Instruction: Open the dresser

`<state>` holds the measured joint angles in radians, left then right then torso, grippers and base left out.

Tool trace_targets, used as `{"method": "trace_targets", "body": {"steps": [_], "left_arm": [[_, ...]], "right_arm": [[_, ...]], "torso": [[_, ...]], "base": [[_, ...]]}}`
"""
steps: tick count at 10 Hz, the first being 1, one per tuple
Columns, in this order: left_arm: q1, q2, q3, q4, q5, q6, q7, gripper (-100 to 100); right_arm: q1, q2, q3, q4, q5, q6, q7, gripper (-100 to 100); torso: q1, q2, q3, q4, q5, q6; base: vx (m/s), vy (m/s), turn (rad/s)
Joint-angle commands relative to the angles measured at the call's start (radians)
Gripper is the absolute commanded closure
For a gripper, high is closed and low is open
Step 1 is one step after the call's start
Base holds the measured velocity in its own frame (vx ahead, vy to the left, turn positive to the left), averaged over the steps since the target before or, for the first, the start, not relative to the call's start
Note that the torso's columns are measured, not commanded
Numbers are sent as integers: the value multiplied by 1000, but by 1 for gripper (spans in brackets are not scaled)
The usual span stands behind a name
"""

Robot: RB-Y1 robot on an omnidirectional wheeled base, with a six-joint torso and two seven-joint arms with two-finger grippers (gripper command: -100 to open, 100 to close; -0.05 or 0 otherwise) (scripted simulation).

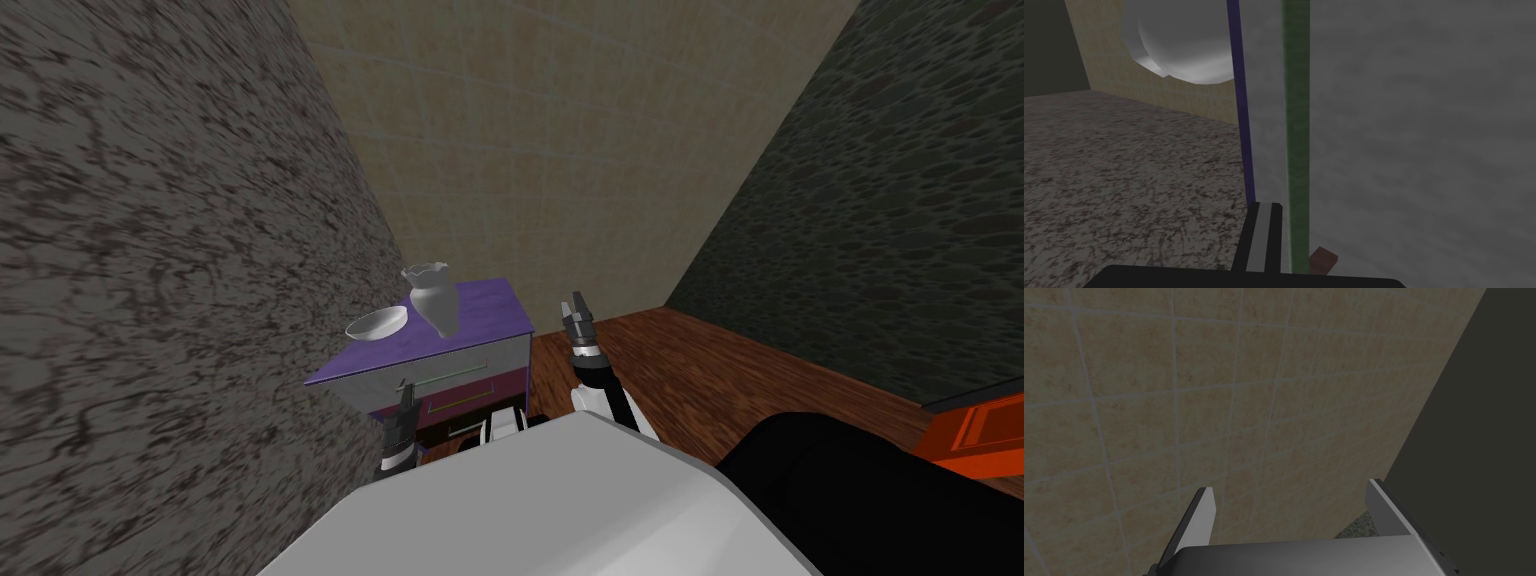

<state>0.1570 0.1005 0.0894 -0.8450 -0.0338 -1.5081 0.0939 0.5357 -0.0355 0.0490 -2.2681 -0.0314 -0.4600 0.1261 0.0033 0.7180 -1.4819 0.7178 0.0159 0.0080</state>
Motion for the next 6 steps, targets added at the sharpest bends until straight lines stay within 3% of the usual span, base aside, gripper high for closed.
{"method": "trace_targets", "body": {"steps": [1,5,6], "left_arm": [[19,-29,-14,25,-11,20,-3,-100],[16,-44,-13,39,-11,11,-3,-100],[10,-41,-8,35,-7,-6,-3,-100]], "right_arm": [[0,0,0,0,0,0,0,0],[0,0,0,0,0,0,0,0],[0,0,0,0,0,0,0,0]], "torso": [[0,0,0,1,-1,0],[-2,0,-1,1,-2,0],[-3,8,0,12,-10,-5]], "base": [[11,0,10],[-2,-13,-12],[-1,-19,-8]]}}
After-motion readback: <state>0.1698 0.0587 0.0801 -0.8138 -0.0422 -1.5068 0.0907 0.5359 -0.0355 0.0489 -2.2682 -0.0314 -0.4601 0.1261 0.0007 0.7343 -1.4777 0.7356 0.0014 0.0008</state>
